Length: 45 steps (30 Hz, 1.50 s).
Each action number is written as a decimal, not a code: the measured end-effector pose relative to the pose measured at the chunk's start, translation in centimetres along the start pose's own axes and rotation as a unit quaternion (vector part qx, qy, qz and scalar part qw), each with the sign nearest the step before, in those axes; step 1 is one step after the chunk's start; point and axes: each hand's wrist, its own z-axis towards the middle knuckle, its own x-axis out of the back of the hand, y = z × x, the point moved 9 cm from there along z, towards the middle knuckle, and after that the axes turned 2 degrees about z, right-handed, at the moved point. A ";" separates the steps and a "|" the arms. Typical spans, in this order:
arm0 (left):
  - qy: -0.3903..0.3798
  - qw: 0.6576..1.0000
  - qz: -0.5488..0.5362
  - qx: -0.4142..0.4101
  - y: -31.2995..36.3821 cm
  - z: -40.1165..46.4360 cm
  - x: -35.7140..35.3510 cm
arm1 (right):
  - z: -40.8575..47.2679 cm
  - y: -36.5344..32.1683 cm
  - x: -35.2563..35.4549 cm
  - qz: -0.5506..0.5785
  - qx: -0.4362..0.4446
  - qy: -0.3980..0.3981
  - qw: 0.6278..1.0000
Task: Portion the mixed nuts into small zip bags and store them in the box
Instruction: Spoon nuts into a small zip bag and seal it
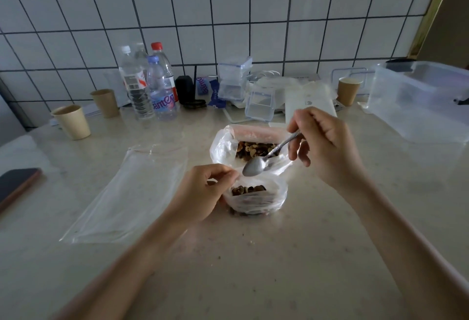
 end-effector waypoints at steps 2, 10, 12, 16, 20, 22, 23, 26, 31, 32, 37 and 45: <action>-0.002 1.000 -0.004 0.009 -0.2 -0.1 -0.1 | 0.1 1.9 1.6 0.039 -0.060 0.069 0.995; -0.002 1.000 0.003 0.007 0.1 -0.1 -0.2 | -1.0 7.5 1.9 0.039 -0.216 0.113 0.969; -0.004 1.000 0.002 0.010 0.2 -0.2 -0.2 | -1.2 8.1 1.3 0.003 -0.222 0.086 0.971; -0.005 1.000 0.000 0.015 0.3 -0.4 -0.2 | -1.5 9.4 0.9 -0.059 -0.258 0.032 0.964; -0.008 1.000 0.004 0.026 0.3 -0.5 0.0 | -1.0 8.0 3.2 -0.212 -0.216 0.076 0.950; 0.000 0.999 0.011 0.038 0.5 -0.7 0.6 | -0.7 6.4 4.6 -0.269 -0.174 0.120 0.940; 0.013 0.999 0.016 0.045 0.5 -0.7 1.1 | -0.5 5.9 5.0 -0.268 -0.161 0.131 0.941; 0.017 0.994 0.018 0.105 -0.3 -0.9 2.3 | -0.1 5.3 4.6 -0.160 -0.168 0.092 0.968; -0.087 0.965 -0.069 0.239 -1.7 -2.3 1.6 | -1.6 6.4 1.2 -0.069 -0.287 -0.146 0.944; -0.113 0.958 -0.087 0.249 -1.6 -2.5 1.1 | -2.3 6.9 0.5 -0.079 -0.317 -0.194 0.925; -0.180 0.942 -0.135 0.250 -0.8 -3.2 -0.5 | -4.8 8.1 -2.0 -0.073 -0.371 -0.335 0.863; -0.197 0.893 -0.276 0.296 -0.7 -3.6 -1.5 | -4.8 8.3 -2.8 0.044 -0.381 -0.317 0.868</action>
